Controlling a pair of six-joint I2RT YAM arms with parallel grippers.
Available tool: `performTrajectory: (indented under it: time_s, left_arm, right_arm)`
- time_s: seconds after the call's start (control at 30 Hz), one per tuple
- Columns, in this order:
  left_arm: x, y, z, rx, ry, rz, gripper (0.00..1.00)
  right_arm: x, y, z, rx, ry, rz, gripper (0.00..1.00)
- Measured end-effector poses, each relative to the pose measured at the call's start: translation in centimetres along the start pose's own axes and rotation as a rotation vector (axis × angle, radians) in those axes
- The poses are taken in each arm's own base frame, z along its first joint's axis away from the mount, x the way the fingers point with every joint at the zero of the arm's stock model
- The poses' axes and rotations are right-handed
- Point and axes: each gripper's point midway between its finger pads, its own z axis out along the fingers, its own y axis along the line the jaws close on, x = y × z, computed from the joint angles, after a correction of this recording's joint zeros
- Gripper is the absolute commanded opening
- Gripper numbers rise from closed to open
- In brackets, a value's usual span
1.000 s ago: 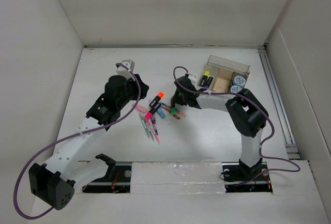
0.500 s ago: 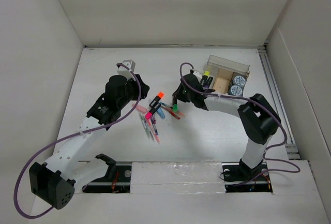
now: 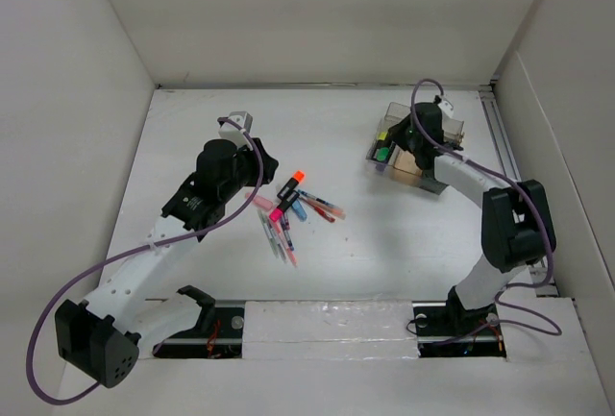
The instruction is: Organize the desk
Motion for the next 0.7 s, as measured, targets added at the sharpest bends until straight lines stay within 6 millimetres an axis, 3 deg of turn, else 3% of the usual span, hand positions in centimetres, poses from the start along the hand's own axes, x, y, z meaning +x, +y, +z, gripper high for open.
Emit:
performTrajectory:
  time_s: [0.17,0.23,0.27,0.3,0.57,0.63,0.7]
  left_arm:
    - [0.1,0.0,0.1,-0.002,0.004,0.002,0.25]
    - [0.1,0.1,0.3,-0.004,0.009,0.003,0.25]
    - [0.2,0.1,0.3,-0.004,0.01,0.004,0.26]
    - [0.2,0.1,0.3,-0.005,0.01,0.004,0.26]
    - [0.2,0.1,0.4,-0.006,0.01,0.007,0.25]
    - [0.2,0.1,0.4,-0.006,0.012,0.007,0.25]
    - [0.2,0.1,0.4,-0.006,0.012,0.007,0.25]
  right_arm:
    - [-2.9,-4.7,2.2,0.11,-0.037,0.032,0.1]
    - [-3.1,-5.4,3.1,0.132,-0.034,0.032,0.17]
    - [-3.0,-5.6,3.5,0.138,-0.031,0.03,0.21]
    - [-2.9,-5.7,3.8,0.144,-0.027,0.025,0.32]
    - [-2.9,-4.9,4.2,0.131,-0.02,0.001,0.56]
    - [-2.6,-4.6,4.1,0.126,-0.015,-0.009,0.55]
    - [-2.0,-3.9,3.9,0.109,-0.003,-0.024,0.31]
